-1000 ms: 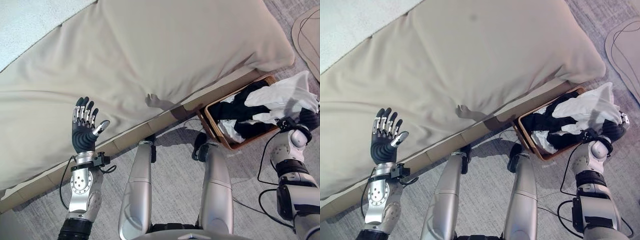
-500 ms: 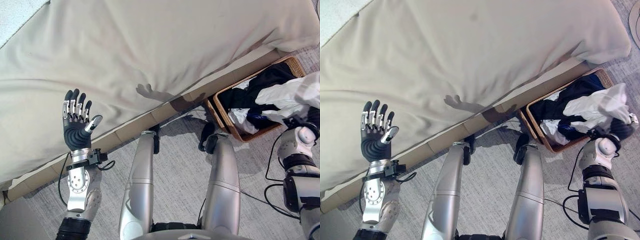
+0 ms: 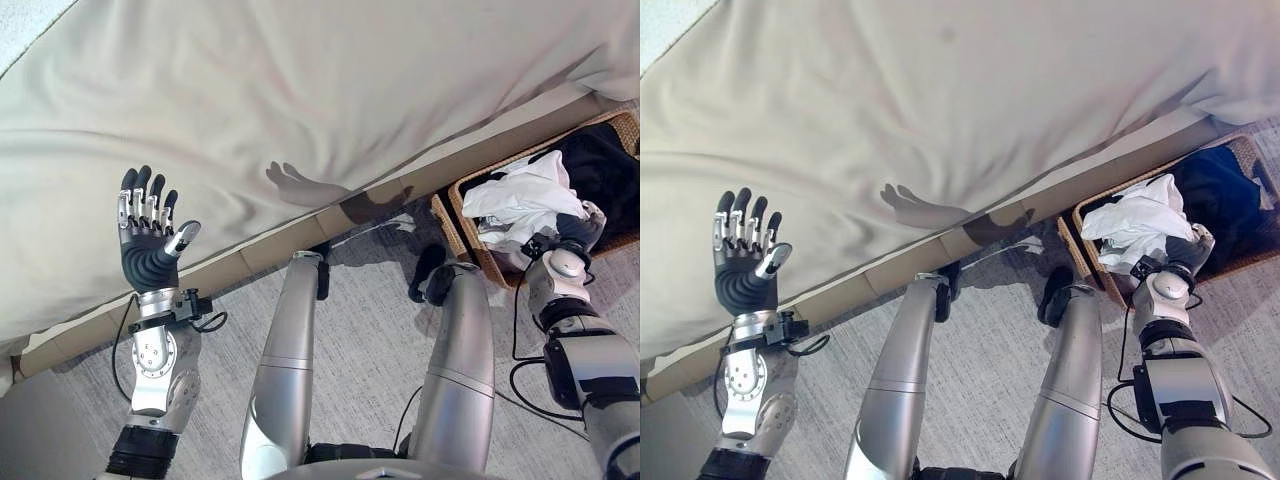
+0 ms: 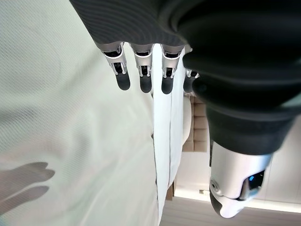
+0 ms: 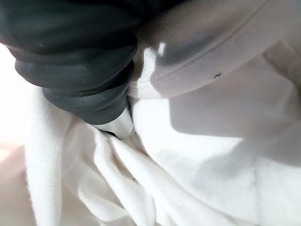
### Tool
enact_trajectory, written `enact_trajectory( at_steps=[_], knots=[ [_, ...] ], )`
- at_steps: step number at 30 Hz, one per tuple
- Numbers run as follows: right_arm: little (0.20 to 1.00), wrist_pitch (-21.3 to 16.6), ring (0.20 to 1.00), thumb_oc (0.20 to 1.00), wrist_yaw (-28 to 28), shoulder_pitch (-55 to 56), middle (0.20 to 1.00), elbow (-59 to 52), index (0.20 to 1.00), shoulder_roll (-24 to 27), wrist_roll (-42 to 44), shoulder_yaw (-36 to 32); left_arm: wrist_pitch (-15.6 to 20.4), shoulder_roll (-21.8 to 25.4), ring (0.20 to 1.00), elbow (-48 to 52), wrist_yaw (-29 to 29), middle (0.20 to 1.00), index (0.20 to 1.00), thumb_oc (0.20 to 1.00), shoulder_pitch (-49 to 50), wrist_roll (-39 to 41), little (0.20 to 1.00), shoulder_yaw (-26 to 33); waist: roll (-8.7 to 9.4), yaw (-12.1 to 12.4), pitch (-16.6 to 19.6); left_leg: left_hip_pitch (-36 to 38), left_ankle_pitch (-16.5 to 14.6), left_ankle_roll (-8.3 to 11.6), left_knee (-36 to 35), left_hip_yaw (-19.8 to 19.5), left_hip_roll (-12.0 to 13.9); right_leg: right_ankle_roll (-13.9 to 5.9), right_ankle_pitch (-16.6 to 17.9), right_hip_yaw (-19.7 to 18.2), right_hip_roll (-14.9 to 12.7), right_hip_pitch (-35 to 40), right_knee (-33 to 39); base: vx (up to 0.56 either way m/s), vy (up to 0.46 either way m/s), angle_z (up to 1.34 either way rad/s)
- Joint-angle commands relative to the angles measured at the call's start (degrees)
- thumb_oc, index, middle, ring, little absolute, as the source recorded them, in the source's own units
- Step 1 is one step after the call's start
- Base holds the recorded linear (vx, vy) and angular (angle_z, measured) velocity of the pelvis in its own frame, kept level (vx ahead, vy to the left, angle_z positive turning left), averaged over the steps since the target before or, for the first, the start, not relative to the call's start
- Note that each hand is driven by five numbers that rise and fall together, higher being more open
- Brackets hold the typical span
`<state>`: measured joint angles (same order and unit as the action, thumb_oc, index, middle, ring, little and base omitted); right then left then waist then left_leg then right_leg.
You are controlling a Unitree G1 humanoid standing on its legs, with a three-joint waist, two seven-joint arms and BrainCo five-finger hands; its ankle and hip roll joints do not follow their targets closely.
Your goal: Pick up clothes into the bucket
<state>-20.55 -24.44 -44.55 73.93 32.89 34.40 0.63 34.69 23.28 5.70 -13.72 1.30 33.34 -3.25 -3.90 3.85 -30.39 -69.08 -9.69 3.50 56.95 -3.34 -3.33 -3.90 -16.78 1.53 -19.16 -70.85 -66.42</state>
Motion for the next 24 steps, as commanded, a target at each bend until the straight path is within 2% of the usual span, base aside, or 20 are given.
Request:
enact_trajectory(
  at_steps=[1,7,12,18,24],
  knots=[
    [1.0,-0.31,1.0,1.0,-2.55,0.41,1.0,3.16,1.0,3.98,-1.27,-0.83,3.25,-1.19,1.0,2.93,-0.88,1.0,1.0,1.0,1.98,0.72,1.0,2.04,-2.28,-1.28,3.6,-3.08,-3.25,-1.23,3.31,2.3,0.24,-1.35,1.44,-4.06,0.76,0.16,1.74,0.02,0.003,0.04],
    [1.0,-0.53,1.0,1.0,-5.06,-1.03,1.0,4.38,1.0,4.64,-0.07,-2.11,3.26,-0.8,1.0,3.46,-1.69,1.0,1.0,1.0,2.4,0.52,1.0,2.53,-2.36,-1.4,4.37,-3.32,-3.25,-1.33,3.24,2.54,0.4,-1.36,1.47,-4.37,0.89,-0.4,1.66,0.0,0.001,-0.01],
    [1.0,-1.88,1.0,1.0,-8.67,-2.43,1.0,6.51,1.0,6.56,4.85,-6.42,3.08,-0.67,1.0,3.53,-2.47,1.0,1.0,1.0,2.73,0.9,1.0,2.7,-2.6,-1.62,5.3,-3.29,-3.11,-1.47,2.57,2.75,0.46,-1.51,1.7,-4.46,0.94,-0.55,2.28,0.0,0.0,-0.01],
    [1.0,-3.65,1.0,1.0,-9.92,-2.25,1.0,5.48,1.0,8.25,8.73,-8.95,3.41,-0.26,1.0,3.94,-2.6,1.0,1.0,1.0,2.74,1.15,1.0,2.88,-2.28,-1.96,6.36,-2.69,-2.54,-1.49,1.09,2.8,0.83,-1.62,2.4,-4.31,0.99,-0.13,3.95,0.0,-0.001,-0.02],
    [1.0,-2.85,1.0,1.0,-10.32,-2.04,1.0,6.72,1.0,9.2,8.39,-9.1,3.39,-0.13,1.0,3.5,-2.47,1.0,1.0,1.0,1.95,1.33,1.0,2.87,-1.59,-2.21,7.38,-0.77,-1.78,-1.37,-1.74,3.08,1.37,-1.88,3.47,-3.74,1.07,1.51,6.95,-0.01,-0.004,-0.02]
  ],
)
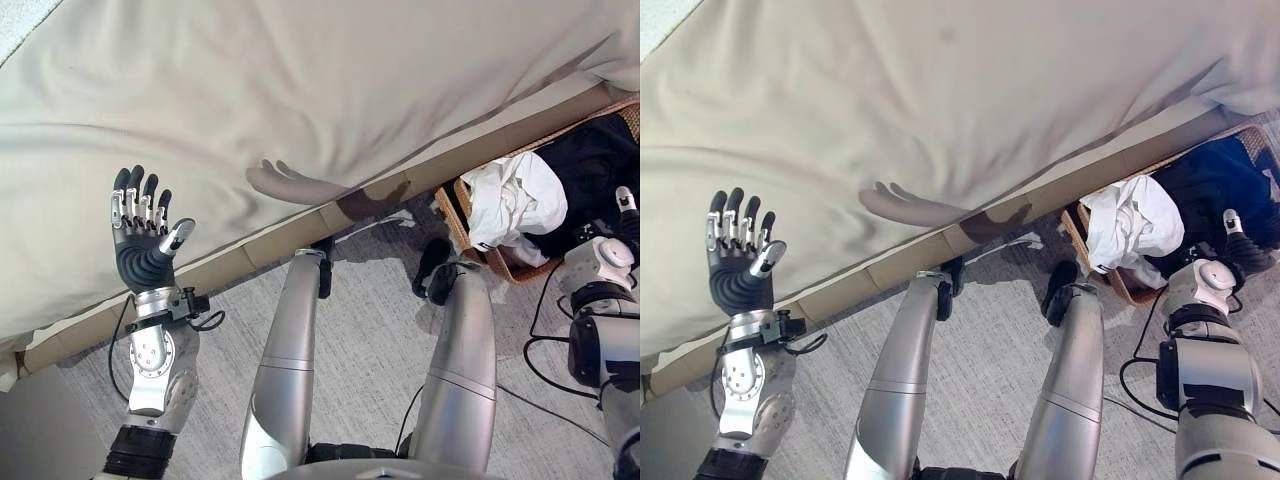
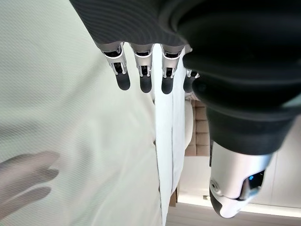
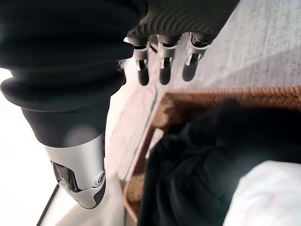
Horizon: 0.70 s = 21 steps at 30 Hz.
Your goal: Pick up clothes into the bucket
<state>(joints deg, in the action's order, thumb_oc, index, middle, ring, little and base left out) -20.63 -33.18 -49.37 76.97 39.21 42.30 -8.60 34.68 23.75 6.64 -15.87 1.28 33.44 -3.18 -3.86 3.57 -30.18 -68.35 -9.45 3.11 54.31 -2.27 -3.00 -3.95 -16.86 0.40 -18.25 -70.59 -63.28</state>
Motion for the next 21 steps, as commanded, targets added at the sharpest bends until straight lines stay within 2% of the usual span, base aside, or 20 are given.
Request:
enact_trajectory(
  at_steps=[1,6,7,8,9,10,13,19,20,21],
  knots=[
    [1.0,-2.86,1.0,1.0,-1.47,2.79,1.0,3.87,1.0,2.49,0.6,0.16,3.51,-0.75,1.0,1.96,-0.25,1.0,1.0,1.0,1.39,1.3,1.0,2.82,-1.42,-1.95,7.56,-0.01,-1.46,-1.05,-1.39,2.02,1.44,-2.03,4.31,-2.15,0.16,2.64,5.9,0.0,0.0,0.0],
    [1.0,-4.02,1.0,1.0,-0.96,4.35,1.0,2.5,1.0,0.14,1.46,-0.26,3.72,-1.02,1.0,0.84,0.27,1.0,1.0,1.0,-0.51,1.35,1.0,2.91,-1.01,-2.09,8.49,5.88,0.53,-1.04,-9.18,2.06,2.46,-2.83,6.08,-0.39,0.61,8.04,12.3,-0.03,0.002,-0.01],
    [1.0,-4.3,1.0,1.0,-0.77,5.09,1.0,1.46,1.0,-0.68,1.19,-0.19,3.82,-1.15,1.0,0.14,0.47,1.0,1.0,1.0,-1.1,1.35,1.0,2.75,-0.88,-2.25,8.43,6.97,2.92,-1.26,-11.6,2.09,2.55,-2.62,8.21,0.03,0.72,9.18,14.65,-0.02,-0.006,0.08],
    [1.0,-4.59,1.0,1.0,-0.53,5.9,1.0,0.3,1.0,-1.53,0.75,0.1,3.83,-1.32,1.0,-0.61,0.45,1.0,1.0,1.0,-1.66,1.31,1.0,2.86,-0.66,-2.28,9.12,8.84,1.8,-0.96,-12.78,1.95,2.75,-3.15,7.11,0.38,0.87,11.1,15.6,0.0,0.0,0.0],
    [1.0,-4.84,1.0,1.0,-0.58,7.53,1.0,-1.84,1.0,-2.86,-0.54,0.54,4.04,-1.36,1.0,-1.23,0.47,1.0,1.0,1.0,-1.89,1.07,1.0,3.05,-0.41,-2.51,9.06,11.12,2.5,-0.9,-14.93,1.56,2.7,-3.23,7.72,0.9,1.02,13.57,17.74,0.02,-0.039,-0.09],
    [1.0,-5.33,1.0,1.0,0.5,11.12,1.0,-5.83,1.0,-4.87,-3.08,1.1,4.4,-1.81,1.0,-2.67,1.03,1.0,1.0,1.0,-2.54,1.22,1.0,3.45,0.12,-2.89,9.46,14.33,5.08,-1.07,-18.94,1.56,2.76,-3.27,10.47,1.84,1.33,17.38,22.1,-0.07,-0.018,-0.11],
    [1.0,-5.76,1.0,1.0,0.78,14.74,1.0,-11.12,1.0,-7.08,-6.32,2.16,4.62,-2.08,1.0,-4.27,1.28,1.0,1.0,1.0,-2.88,1.16,1.0,3.84,0.64,-3.35,9.57,18.84,6.07,-0.85,-22.51,1.08,2.92,-3.57,11.76,2.84,1.64,22.47,26.19,0.01,-0.025,-0.03],
    [1.0,-6.12,1.0,1.0,4.62,28.24,1.0,-31.33,1.0,-12.83,-18.01,5.08,3.87,-3.22,1.0,-10.26,3.51,1.0,1.0,1.0,-2.76,0.07,1.0,4.89,2.86,-5.04,10.47,34.8,9.83,-0.07,-35.4,0.28,4.3,-4.95,16.14,5.91,3.09,39.47,40.5,0.1,-0.052,-0.06],
    [1.0,-6.04,1.0,1.0,5.88,30.92,1.0,-34.33,1.0,-13.85,-20.93,5.87,3.14,-3.38,1.0,-12.9,5.48,1.0,1.0,1.0,-2.54,0.47,1.0,4.55,3.51,-5.38,11.04,39.99,10.31,0.19,-38.99,0.25,5.15,-5.3,16.7,6.89,3.37,44.83,44.25,0.12,-0.042,0.0],
    [1.0,-6.0,1.0,1.0,5.85,30.95,1.0,-34.41,1.0,-13.88,-20.97,5.84,3.16,-3.35,1.0,-12.93,5.53,1.0,1.0,1.0,-2.57,0.52,1.0,4.55,3.49,-5.39,11.0,40.12,10.71,0.17,-39.39,0.21,5.15,-5.28,17.09,6.98,3.4,45.01,44.68,0.13,-0.031,-0.01]
  ],
)
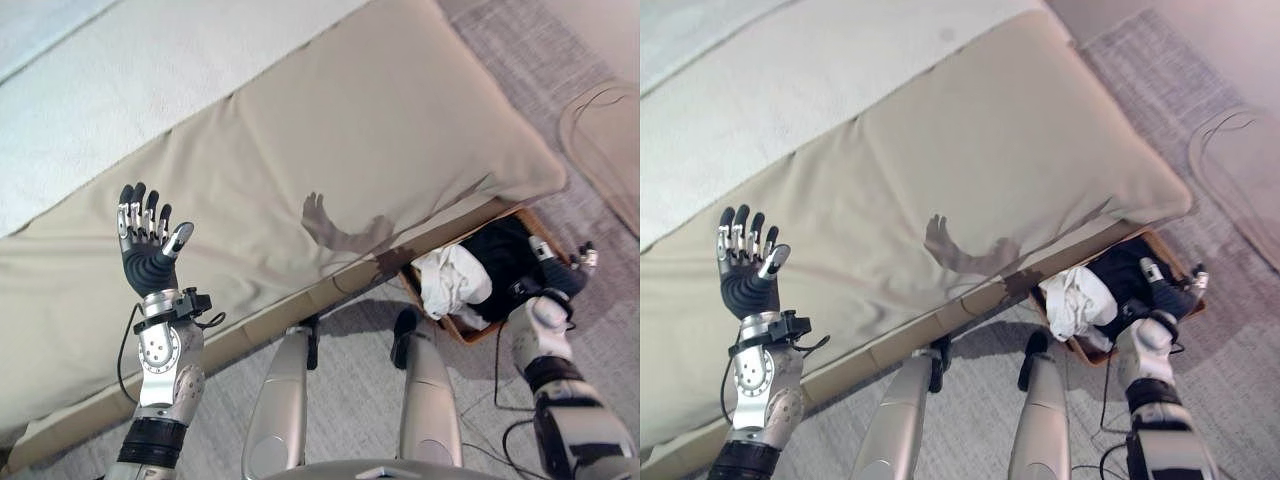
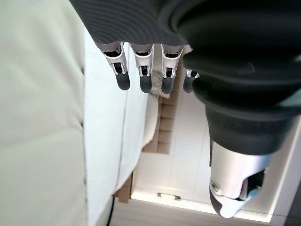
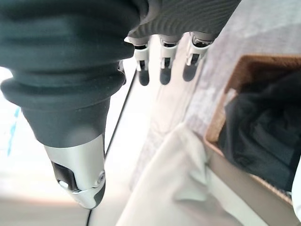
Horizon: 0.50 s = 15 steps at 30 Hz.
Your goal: Pick up clothes into the bucket
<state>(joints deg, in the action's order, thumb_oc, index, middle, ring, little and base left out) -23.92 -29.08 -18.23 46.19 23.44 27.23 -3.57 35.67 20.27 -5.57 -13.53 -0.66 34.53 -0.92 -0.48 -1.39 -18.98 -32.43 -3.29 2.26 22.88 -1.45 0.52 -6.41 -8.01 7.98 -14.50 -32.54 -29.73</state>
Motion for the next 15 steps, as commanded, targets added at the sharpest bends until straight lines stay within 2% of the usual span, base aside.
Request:
enact_trajectory(
  at_steps=[1,8,12,15],
  knots=[
    [1.0,-2.66,1.0,1.0,3.04,1.27,1.0,-5.38,1.0,0.89,-6.0,0.95,1.81,-0.25,1.0,-1.5,4.37,1.0,1.0,1.0,-0.38,0.06,1.0,2.24,0.31,-0.54,0.19,6.53,4.93,1.09,-9.77,-0.4,1.88,-3.02,8.78,-0.31,-0.24,9.27,12.97,0.08,-0.008,-0.09],
    [1.0,-1.43,1.0,1.0,11.13,11.63,1.0,-14.67,1.0,-2.11,-11.56,5.05,-2.24,-1.25,1.0,-9.2,10.41,1.0,1.0,1.0,2.26,-0.49,1.0,0.54,1.87,-1.13,5.59,19.6,7.92,2.06,-20.78,0.66,3.4,-4.16,11.99,1.82,1.55,22.23,24.58,0.14,-0.018,-0.11],
    [1.0,-0.25,1.0,1.0,13.96,17.17,1.0,-17.71,1.0,-4.02,-15.95,7.87,-3.5,-1.85,1.0,-13.65,9.72,1.0,1.0,1.0,4.79,-7.05,1.0,-0.7,2.5,-0.96,9.68,25.19,9.16,2.87,-26.12,1.49,3.95,-4.29,12.99,2.69,3.03,27.54,29.85,0.12,-0.017,-0.04],
    [1.0,0.24,1.0,1.0,14.71,18.64,1.0,-17.71,1.0,-5.54,-16.33,9.49,-4.01,-2.8,1.0,-15.28,9.36,1.0,1.0,1.0,5.46,-7.63,1.0,-1.09,2.72,-0.85,11.15,26.92,9.25,3.21,-27.35,1.97,4.25,-4.3,13.34,3.28,3.56,29.57,31.9,0.06,0.001,0.04]
  ],
)
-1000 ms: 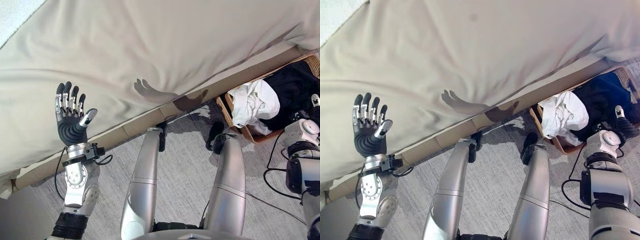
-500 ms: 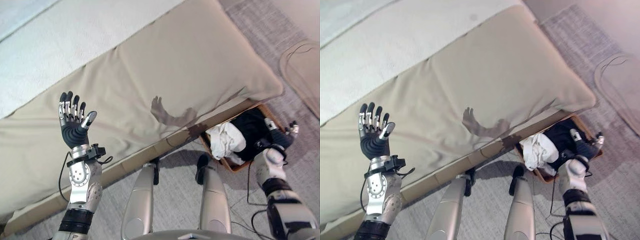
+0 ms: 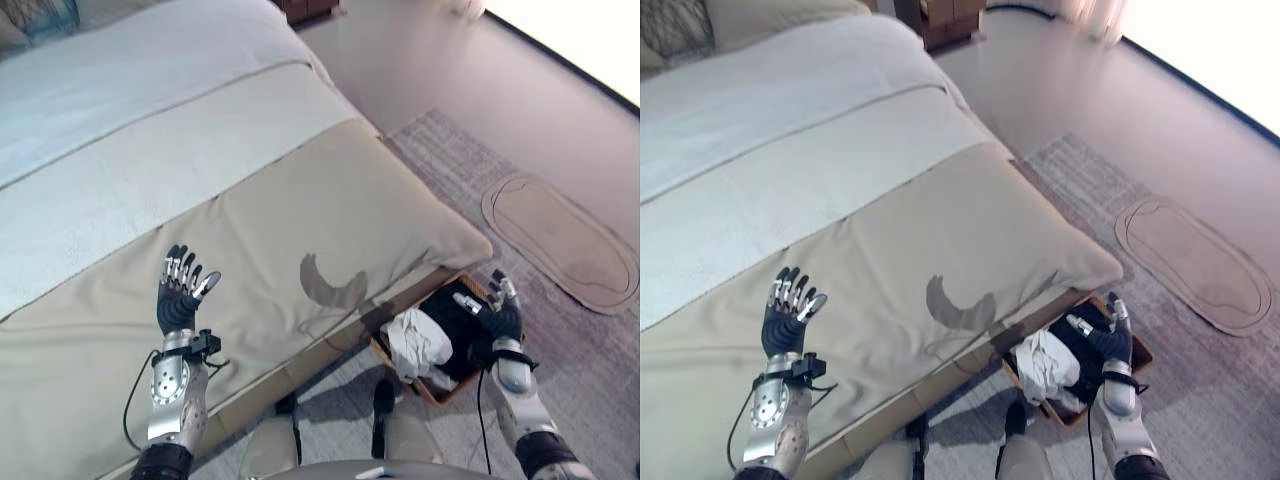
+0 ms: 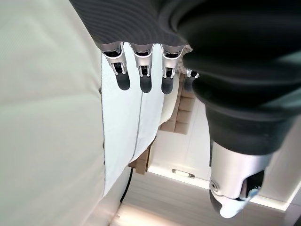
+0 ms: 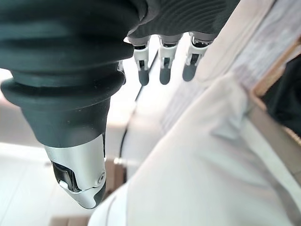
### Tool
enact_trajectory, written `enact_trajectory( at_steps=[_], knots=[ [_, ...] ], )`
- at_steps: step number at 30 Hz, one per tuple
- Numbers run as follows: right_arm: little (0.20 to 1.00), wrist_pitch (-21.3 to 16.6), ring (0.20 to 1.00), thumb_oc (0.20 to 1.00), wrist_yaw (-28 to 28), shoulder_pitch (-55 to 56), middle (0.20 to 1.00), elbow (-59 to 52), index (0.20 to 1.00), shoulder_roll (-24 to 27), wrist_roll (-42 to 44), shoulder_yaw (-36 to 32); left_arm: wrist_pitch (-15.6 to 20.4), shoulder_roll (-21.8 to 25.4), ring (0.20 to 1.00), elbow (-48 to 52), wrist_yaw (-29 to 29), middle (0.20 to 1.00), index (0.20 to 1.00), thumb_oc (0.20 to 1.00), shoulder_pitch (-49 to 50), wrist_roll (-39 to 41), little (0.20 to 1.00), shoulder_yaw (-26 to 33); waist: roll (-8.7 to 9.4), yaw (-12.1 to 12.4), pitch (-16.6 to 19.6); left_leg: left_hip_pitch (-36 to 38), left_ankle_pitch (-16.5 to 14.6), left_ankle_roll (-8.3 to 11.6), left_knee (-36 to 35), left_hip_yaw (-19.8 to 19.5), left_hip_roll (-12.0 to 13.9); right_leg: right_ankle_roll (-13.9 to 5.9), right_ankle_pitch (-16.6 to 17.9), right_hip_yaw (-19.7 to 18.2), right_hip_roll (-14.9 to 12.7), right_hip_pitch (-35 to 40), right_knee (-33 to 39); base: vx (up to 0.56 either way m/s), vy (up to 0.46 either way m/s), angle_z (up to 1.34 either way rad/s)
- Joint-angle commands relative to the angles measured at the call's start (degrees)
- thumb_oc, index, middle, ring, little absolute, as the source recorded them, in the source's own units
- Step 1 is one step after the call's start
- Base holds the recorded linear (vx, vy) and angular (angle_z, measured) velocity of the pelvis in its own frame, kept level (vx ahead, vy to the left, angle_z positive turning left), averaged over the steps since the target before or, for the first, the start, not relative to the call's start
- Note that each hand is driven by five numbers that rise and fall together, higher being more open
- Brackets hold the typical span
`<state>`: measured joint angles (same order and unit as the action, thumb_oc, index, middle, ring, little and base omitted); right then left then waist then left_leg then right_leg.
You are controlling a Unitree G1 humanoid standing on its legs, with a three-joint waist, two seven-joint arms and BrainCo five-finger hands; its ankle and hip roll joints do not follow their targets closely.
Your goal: Pick up clothes into the bucket
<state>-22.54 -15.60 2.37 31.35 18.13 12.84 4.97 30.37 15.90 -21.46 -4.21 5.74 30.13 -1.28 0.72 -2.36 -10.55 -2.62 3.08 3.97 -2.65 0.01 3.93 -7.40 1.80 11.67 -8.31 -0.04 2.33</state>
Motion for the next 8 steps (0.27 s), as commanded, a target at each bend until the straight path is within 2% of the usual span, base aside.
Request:
enact_trajectory(
  at_steps=[1,5,8],
  knots=[
    [1.0,-0.8,1.0,1.0,1.61,-1.64,1.0,-2.18,1.0,-0.75,-2.39,1.89,1.15,1.23,1.0,-0.28,-0.38,1.0,1.0,1.0,-0.69,-4.44,1.0,-1.15,1.58,0.22,3.35,-2.31,2.82,1.53,-2.09,0.7,0.87,-3.33,3.66,-0.33,-2.4,-2.33,0.46,0.06,0.022,0.01],
    [1.0,0.24,1.0,1.0,3.1,2.0,1.0,-3.16,1.0,-1.86,-4.77,5.15,0.75,0.59,1.0,-1.18,-1.42,1.0,1.0,1.0,1.56,-8.23,1.0,-1.7,2.03,0.55,4.64,-0.24,2.42,1.29,-2.11,0.77,0.93,-3.06,3.3,-0.9,-1.96,-0.57,0.4,0.02,0.009,0.0],
    [1.0,0.48,1.0,1.0,4.29,4.34,1.0,-3.56,1.0,-2.16,-4.68,5.9,0.46,-0.05,1.0,-1.35,-0.86,1.0,1.0,1.0,3.22,-8.19,1.0,-2.15,2.16,0.45,5.18,0.83,2.12,1.18,-2.11,0.82,1.03,-2.95,2.95,-1.0,-1.91,0.66,0.47,0.0,0.0,0.0]
  ],
)
